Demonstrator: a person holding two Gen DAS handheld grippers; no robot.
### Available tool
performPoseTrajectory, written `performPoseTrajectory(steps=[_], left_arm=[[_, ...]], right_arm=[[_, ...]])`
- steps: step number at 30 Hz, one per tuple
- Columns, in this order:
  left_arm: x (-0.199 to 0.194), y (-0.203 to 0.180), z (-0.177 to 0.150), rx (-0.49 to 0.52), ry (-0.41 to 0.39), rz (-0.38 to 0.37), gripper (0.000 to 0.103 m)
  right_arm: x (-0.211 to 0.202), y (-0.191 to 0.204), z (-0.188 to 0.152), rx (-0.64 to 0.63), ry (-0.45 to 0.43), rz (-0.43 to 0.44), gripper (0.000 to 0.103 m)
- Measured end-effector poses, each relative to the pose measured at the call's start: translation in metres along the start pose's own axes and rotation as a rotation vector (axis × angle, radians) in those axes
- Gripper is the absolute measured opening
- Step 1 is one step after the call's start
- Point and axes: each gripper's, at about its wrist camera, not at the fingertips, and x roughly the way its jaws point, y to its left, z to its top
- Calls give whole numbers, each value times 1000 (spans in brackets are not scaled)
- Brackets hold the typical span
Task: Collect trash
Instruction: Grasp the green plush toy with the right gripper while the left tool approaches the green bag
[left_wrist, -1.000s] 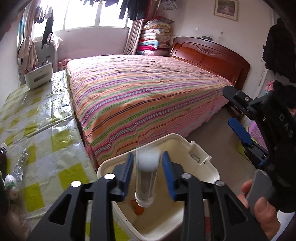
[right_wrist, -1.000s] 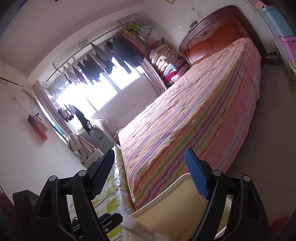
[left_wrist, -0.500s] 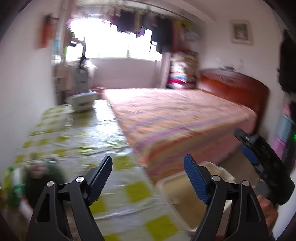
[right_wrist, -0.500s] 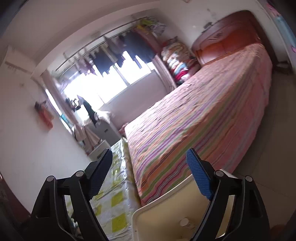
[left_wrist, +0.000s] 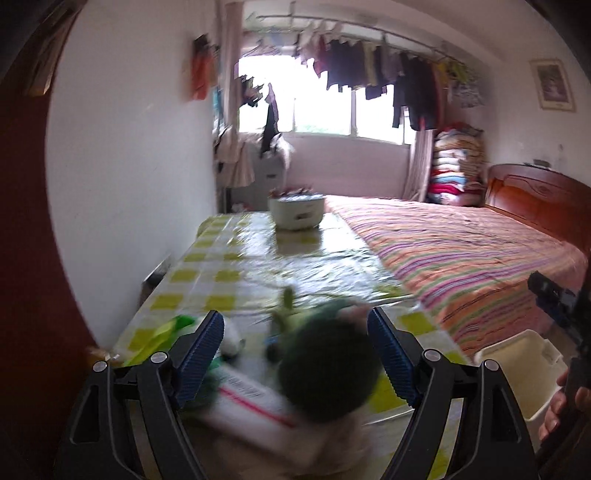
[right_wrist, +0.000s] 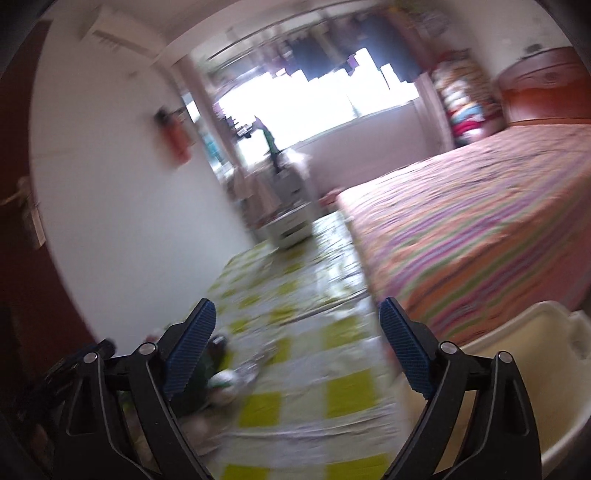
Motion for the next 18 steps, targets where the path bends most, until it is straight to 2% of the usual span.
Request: performPoseTrajectory(steps=[7, 11, 18], left_arm=[[0, 72, -10, -85, 36, 94, 78], [0, 99, -15, -131, 63, 114, 78], [-4, 127, -21, -176, 86, 135, 78]], right_arm=[[40, 59, -26, -70, 154, 187, 96], [66, 81, -37, -83, 234, 248, 96], [124, 96, -61, 65, 432, 338, 96]])
